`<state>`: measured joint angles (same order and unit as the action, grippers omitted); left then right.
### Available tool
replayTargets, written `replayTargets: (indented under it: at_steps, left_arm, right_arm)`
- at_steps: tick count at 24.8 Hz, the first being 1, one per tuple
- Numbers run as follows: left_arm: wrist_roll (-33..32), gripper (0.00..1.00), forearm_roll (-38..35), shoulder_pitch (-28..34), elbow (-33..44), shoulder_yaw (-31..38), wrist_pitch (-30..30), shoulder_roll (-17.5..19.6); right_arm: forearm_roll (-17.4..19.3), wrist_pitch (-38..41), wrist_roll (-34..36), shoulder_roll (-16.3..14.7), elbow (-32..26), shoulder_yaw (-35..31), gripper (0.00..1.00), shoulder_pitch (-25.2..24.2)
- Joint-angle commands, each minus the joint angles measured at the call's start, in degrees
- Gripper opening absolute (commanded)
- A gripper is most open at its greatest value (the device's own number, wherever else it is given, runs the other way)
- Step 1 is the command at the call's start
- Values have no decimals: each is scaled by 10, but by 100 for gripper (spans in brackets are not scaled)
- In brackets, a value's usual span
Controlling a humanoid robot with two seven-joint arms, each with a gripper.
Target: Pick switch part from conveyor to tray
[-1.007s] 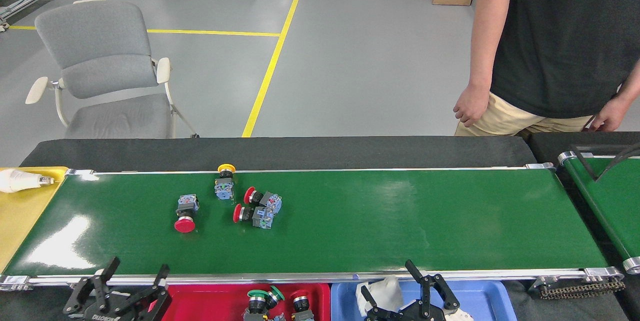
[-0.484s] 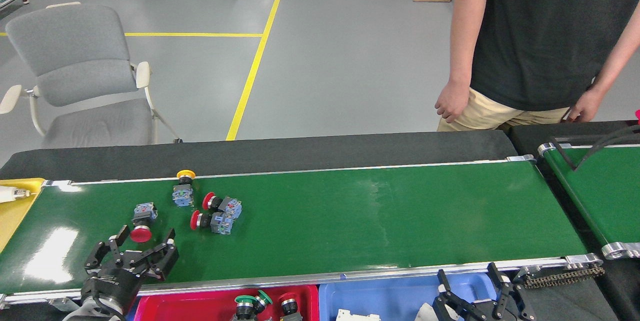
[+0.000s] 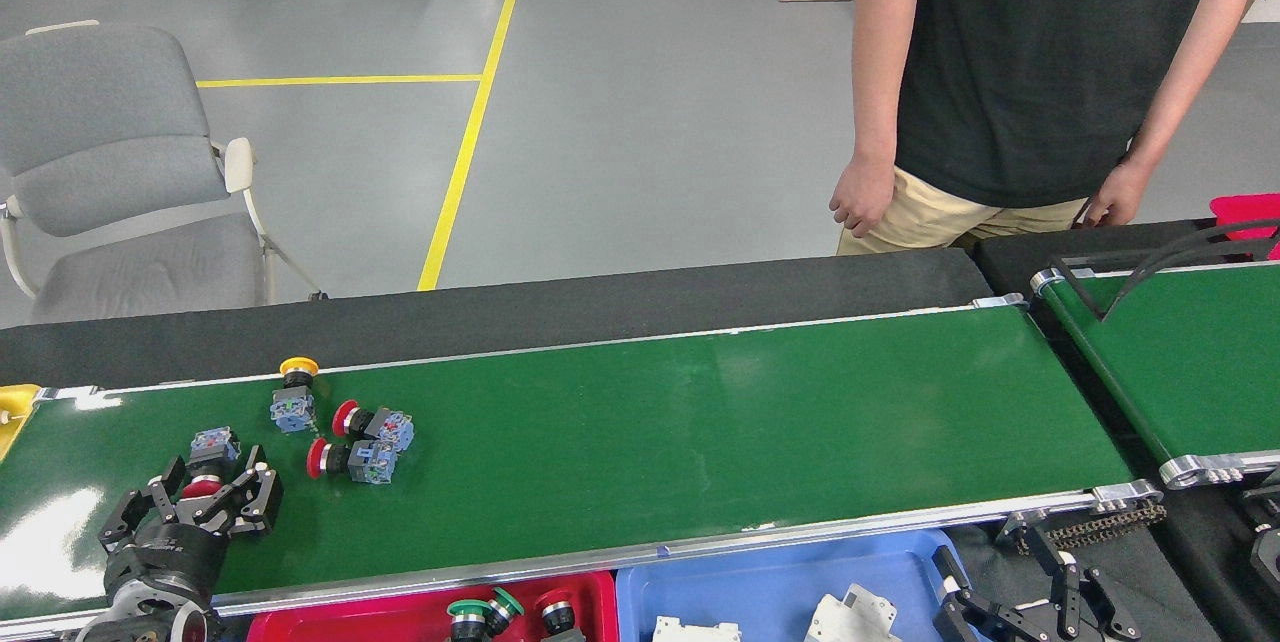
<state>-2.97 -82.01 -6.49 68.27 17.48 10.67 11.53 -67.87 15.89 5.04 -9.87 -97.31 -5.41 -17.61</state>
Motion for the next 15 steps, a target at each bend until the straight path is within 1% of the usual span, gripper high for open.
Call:
replayTargets:
  at_steps: [1, 5, 7, 8, 10, 11, 12, 13, 14, 15]
  left_arm:
    - [24, 6, 8, 25, 31, -3, 36, 1]
    - [30, 6, 16, 122, 153, -3, 108, -11]
    - [29, 8, 24, 180, 220, -5, 178, -29]
    - [29, 10, 24, 211, 251, -7, 219, -34]
    - [29, 19, 25, 276, 303, -7, 312, -39]
    - [29, 25, 25, 295, 316, -7, 336, -44]
    - [29, 47, 25, 316, 326, -8, 343, -57]
    - [29, 69, 25, 323, 329, -8, 343, -65]
    - [29, 95, 24, 325, 330, -7, 343, -77]
    - [29, 100, 25, 323, 331, -6, 343, -88]
  right_arm:
    - [3, 4, -1, -5, -10, -7, 100, 1]
    - [3, 4, -1, -5, -20, -7, 100, 2]
    - [4, 4, 0, -5, -27, -14, 100, 2]
    - [4, 5, 0, -5, -31, -17, 100, 2]
    - [4, 5, -3, -3, -39, -22, 100, 1]
    - [4, 5, -3, -3, -39, -21, 100, 1]
    - [4, 7, -4, -4, -39, -21, 100, 0]
    - [4, 13, -3, -5, -39, -21, 100, 0]
    - [4, 26, -3, -5, -39, -22, 100, 0]
    - [4, 38, -3, -6, -39, -23, 100, 0]
